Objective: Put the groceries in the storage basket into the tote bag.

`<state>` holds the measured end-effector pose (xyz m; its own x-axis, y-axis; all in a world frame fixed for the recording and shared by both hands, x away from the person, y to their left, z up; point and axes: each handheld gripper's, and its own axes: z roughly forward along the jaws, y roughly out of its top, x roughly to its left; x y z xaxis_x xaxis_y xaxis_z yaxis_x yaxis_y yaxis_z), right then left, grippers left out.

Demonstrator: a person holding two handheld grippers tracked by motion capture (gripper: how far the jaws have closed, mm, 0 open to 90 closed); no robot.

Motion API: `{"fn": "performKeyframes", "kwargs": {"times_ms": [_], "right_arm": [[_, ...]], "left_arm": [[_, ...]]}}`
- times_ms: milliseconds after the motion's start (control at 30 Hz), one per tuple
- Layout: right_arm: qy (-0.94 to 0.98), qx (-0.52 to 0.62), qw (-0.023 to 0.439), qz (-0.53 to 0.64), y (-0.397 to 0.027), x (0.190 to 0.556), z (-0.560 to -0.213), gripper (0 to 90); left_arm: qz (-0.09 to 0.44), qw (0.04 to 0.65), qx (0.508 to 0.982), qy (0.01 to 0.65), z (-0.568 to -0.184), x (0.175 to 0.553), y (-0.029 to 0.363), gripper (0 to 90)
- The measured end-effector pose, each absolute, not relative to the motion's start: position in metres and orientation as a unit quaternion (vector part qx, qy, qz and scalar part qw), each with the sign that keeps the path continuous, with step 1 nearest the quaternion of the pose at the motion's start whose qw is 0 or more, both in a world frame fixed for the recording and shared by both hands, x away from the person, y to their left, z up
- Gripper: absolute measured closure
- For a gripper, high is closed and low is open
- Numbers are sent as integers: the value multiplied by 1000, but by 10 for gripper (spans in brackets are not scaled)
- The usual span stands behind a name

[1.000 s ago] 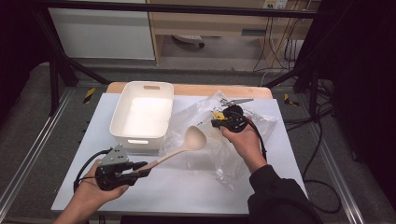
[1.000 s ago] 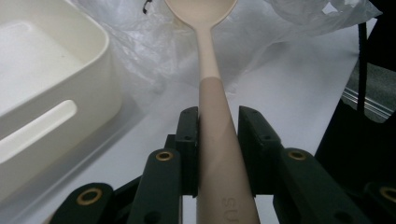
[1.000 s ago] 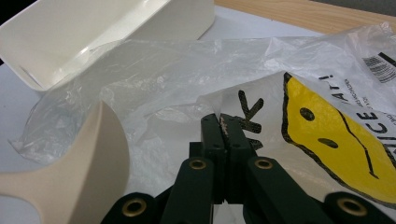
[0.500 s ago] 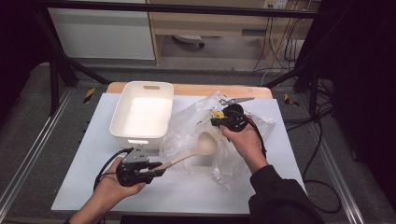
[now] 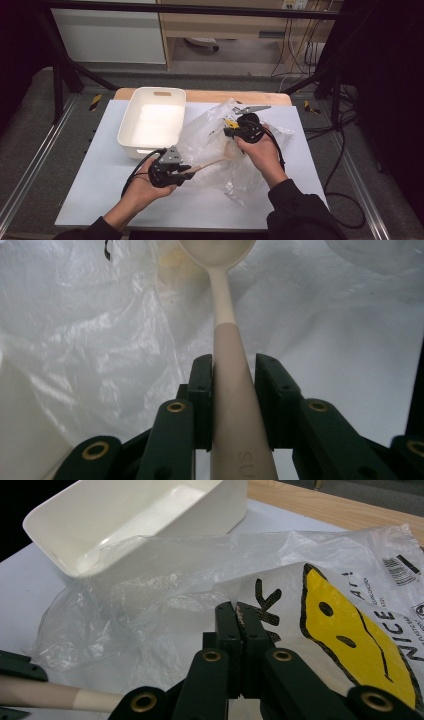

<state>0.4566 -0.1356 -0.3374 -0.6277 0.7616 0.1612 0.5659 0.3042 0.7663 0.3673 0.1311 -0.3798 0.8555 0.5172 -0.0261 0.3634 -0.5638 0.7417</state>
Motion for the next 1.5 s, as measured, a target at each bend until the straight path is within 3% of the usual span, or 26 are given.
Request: {"fn": "performKeyframes", "kwargs": {"times_ms": [567, 1500], "right_arm": [[801, 406, 118, 423, -138, 448, -338, 900], [809, 390, 109, 425, -137, 432, -351, 900]], "left_arm": [[96, 397, 878, 251, -384, 394, 87, 700], [107, 425, 862, 255, -397, 419, 61, 701]]}}
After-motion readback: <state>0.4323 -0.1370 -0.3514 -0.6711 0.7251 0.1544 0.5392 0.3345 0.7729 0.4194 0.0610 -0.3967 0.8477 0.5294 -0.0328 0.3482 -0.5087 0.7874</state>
